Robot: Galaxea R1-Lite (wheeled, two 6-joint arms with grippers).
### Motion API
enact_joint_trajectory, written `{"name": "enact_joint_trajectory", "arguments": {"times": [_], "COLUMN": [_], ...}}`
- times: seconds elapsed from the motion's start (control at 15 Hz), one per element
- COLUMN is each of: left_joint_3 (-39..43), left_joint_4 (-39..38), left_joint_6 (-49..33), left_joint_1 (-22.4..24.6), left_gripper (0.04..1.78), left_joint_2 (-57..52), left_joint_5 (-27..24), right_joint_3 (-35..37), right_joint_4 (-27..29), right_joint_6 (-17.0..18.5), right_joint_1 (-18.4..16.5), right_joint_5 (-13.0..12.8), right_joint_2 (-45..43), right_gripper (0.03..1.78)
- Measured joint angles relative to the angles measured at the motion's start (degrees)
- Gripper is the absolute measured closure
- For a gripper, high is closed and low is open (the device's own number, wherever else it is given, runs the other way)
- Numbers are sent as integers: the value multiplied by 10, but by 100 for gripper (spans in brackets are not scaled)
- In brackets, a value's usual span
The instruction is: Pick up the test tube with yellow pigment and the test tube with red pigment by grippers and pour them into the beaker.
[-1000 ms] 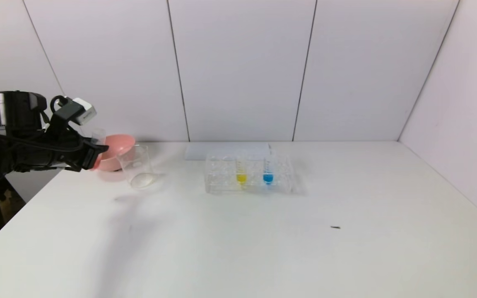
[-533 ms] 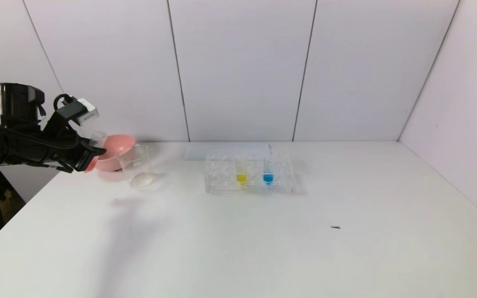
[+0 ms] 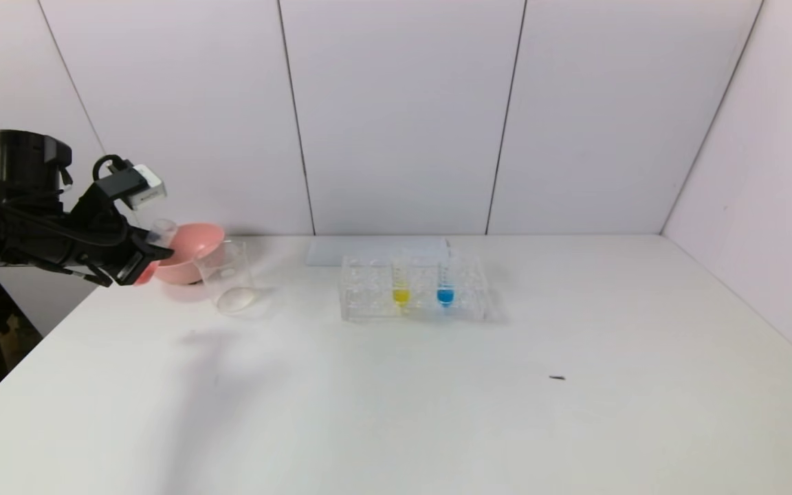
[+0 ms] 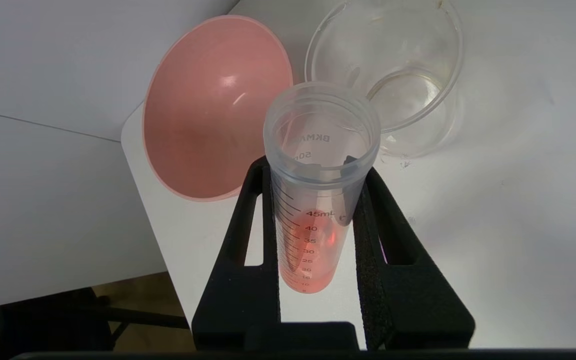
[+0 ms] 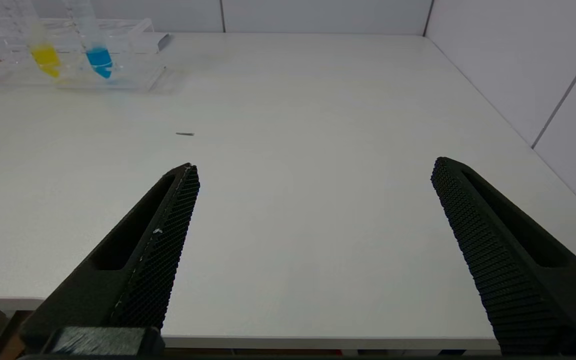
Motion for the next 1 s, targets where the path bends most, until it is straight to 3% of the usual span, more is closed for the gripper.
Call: {"name": "enact_joint_trajectory", "arguments": {"times": [0.33,1.0], "left_joint_3": [-37,-64], "left_joint_4": [66,75], "left_joint_6": [44,74], "left_joint_1": [3,7], "left_gripper": [137,137], "left_joint_2": [6,23], "left_joint_5": [-5,-9], "right_joint_3": [0,0], "right_joint_4": [0,0], "right_joint_6": [0,0], "right_joint_1": [0,0], "right_joint_5": [0,0], "right_joint_2": [0,0], "right_gripper": [11,11]}}
